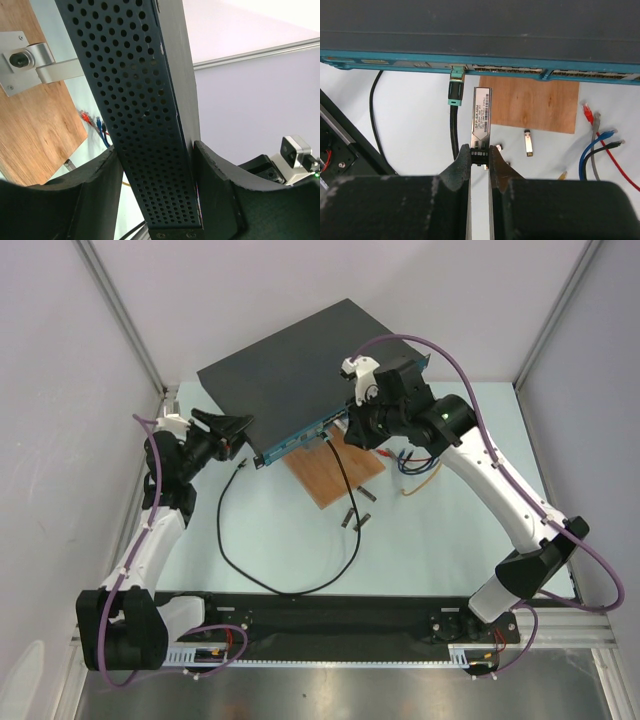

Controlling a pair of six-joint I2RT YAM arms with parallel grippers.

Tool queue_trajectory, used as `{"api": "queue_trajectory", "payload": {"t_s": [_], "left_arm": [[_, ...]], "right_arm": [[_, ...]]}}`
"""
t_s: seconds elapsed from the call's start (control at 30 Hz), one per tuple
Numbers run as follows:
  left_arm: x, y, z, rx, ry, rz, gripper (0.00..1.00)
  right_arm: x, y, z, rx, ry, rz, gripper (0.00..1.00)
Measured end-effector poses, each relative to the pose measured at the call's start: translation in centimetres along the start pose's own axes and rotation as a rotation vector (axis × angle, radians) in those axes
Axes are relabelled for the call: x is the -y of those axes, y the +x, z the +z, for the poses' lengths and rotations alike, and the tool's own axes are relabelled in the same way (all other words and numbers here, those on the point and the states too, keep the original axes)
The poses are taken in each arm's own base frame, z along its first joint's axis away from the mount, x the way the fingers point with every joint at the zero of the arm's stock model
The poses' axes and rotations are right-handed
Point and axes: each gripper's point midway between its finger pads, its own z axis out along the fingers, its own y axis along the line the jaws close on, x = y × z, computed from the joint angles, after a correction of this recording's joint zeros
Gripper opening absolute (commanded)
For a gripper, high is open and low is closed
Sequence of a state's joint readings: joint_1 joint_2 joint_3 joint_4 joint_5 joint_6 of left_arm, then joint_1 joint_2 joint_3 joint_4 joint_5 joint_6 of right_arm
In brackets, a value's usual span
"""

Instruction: Insert the plug into the switch port

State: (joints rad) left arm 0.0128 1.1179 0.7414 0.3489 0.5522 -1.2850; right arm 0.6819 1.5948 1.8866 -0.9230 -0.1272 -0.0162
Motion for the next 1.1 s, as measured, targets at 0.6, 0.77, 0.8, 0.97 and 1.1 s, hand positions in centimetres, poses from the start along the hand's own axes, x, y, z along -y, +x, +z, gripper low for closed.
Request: {"api": "queue_trajectory", "payload": {"t_s": [0.6, 0.77, 0.8, 0.97, 1.1], "left_arm": [[0.0, 0.0, 0.0, 0.008, -0.005, -0.002, 0.00], [0.0, 0.0, 0.0, 0.009, -0.005, -0.002, 0.00], [0.0, 0.0, 0.0, 0.009, -0.005, -0.002, 0.00], [0.0, 0.0, 0.0, 0.014, -0.005, -0.002, 0.00], [0.0, 0.0, 0.0, 0.016, -0.004, -0.002, 0.00]], "right_arm": [[0.5, 1.6, 2.9, -0.065, 0.020, 0.012, 0.00], [0.5, 1.2, 3.1, -0.058, 0.021, 0.011, 0.00], [0.5, 1.0, 3.2, -0.055, 0.021, 0.011, 0.00], [0.4, 0.4, 3.1, -0.038, 0.021, 0.007, 0.00], [0.1, 0.3, 3.1, -0.034, 0.019, 0.002, 0.00]]}}
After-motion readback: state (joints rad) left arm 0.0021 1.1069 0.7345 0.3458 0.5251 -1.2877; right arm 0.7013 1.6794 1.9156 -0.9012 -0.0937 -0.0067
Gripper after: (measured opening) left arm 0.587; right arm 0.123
